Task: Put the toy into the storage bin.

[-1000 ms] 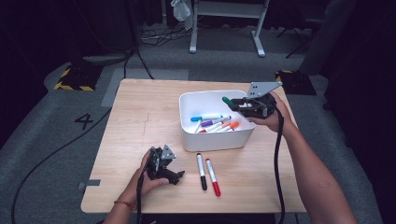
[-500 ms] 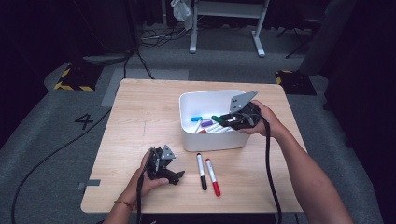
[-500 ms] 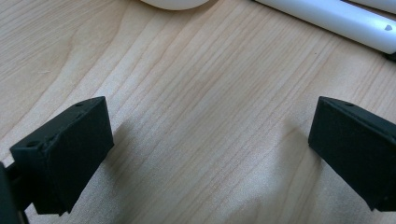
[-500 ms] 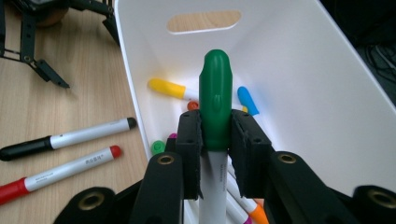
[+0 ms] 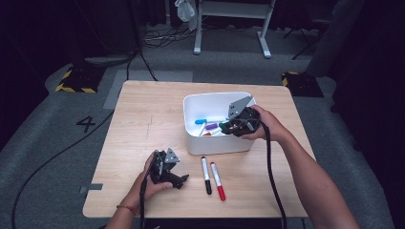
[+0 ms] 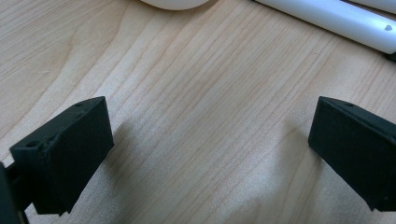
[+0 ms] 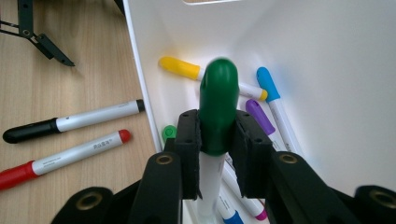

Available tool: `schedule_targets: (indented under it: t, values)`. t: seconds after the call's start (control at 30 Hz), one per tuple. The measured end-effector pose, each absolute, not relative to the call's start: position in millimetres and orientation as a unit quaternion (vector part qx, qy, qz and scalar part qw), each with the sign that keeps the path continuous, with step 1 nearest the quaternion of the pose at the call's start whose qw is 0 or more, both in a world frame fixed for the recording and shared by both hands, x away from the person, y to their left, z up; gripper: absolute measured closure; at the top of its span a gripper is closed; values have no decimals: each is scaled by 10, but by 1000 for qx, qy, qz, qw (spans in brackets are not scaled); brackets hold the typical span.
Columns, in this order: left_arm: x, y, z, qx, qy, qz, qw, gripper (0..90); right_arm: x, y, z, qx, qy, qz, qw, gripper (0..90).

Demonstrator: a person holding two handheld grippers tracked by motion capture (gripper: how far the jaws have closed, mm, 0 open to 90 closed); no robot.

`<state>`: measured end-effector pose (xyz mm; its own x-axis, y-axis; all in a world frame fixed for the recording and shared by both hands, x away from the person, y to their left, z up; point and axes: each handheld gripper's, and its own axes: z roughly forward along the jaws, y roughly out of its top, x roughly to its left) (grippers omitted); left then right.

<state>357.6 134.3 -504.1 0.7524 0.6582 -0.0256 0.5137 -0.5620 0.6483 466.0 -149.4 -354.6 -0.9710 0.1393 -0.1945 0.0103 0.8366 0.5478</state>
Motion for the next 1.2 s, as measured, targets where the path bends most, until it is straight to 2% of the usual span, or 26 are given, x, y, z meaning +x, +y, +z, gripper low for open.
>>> schedule_targets:
  t: [0.1, 0.2, 0.33, 0.73, 1.2]
  values:
    - [3577, 1343, -5041, 877, 334, 110, 327, 0, 4671, -1490, -3557, 48, 949, 287, 118, 673]
    - [3577, 1344, -5040, 877, 333, 110, 327, 0, 4673, -1493, -3564, 51, 948, 292, 115, 685]
    - [3576, 1343, -5041, 877, 334, 110, 328, 0, 4680, -1513, -3561, 64, 942, 310, 116, 619]
    - [3578, 1342, -5042, 877, 333, 111, 328, 0, 4640, -1698, -3447, 103, 913, 370, 135, 542]
    - [3576, 1342, -5041, 877, 334, 110, 328, 0, 4297, -2085, -3207, 157, 869, 432, 181, 359]
